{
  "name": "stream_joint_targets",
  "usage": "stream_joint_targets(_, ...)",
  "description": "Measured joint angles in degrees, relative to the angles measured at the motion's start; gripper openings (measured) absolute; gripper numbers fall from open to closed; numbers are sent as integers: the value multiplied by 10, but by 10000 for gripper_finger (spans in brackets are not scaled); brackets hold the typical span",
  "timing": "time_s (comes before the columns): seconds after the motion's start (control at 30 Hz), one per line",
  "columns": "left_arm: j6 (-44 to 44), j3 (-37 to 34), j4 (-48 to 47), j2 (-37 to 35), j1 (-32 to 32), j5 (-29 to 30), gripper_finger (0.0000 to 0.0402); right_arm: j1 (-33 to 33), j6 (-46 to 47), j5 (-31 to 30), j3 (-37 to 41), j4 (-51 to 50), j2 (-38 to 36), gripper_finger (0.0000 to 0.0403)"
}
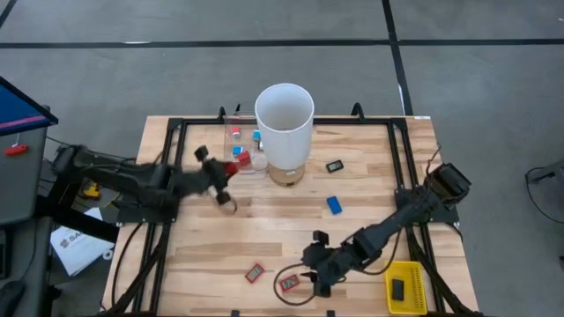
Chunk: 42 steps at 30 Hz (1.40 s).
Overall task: Pick & Place Office items
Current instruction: Put the red charger adapter into the transparent bin
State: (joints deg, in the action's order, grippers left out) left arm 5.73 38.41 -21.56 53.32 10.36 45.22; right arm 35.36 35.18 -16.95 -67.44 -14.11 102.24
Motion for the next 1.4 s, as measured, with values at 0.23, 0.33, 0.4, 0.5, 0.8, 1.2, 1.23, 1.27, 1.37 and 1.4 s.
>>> stream_joint_targets(0.23, -72, 0, 108, 43, -229, -249, 113, 22, 7, -40, 0, -1, 0, 192)
stream_joint_targets(0.33, -88, 0, 150, 83, -297, -283, 113, 22, 9, -40, 0, -2, 0, 188)
stream_joint_targets(0.4, -88, 0, 171, 112, -338, -310, 113, 22, 9, -40, 0, -2, 0, 185)
stream_joint_targets(0.5, -84, 0, 190, 156, -392, -351, 113, 22, 9, -40, 0, -3, 0, 181)
stream_joint_targets(0.8, -70, 0, 229, 252, -482, -410, 113, 22, 9, -40, 0, 0, 0, 180)
stream_joint_targets(1.2, -68, 0, 248, 283, -487, -413, 154, 27, 9, -40, 0, 2, 0, 177)
stream_joint_targets(1.23, -69, 0, 248, 280, -487, -419, 160, 29, 9, -41, 0, 2, 0, 177)
stream_joint_targets(1.27, -69, 0, 248, 277, -487, -424, 166, 29, 9, -41, 0, 2, 0, 177)
stream_joint_targets(1.37, -72, 1, 254, 269, -487, -427, 174, 30, 9, -40, 0, 2, 0, 177)
stream_joint_targets(1.4, -74, 1, 255, 265, -487, -427, 176, 30, 9, -40, 0, 2, 0, 177)
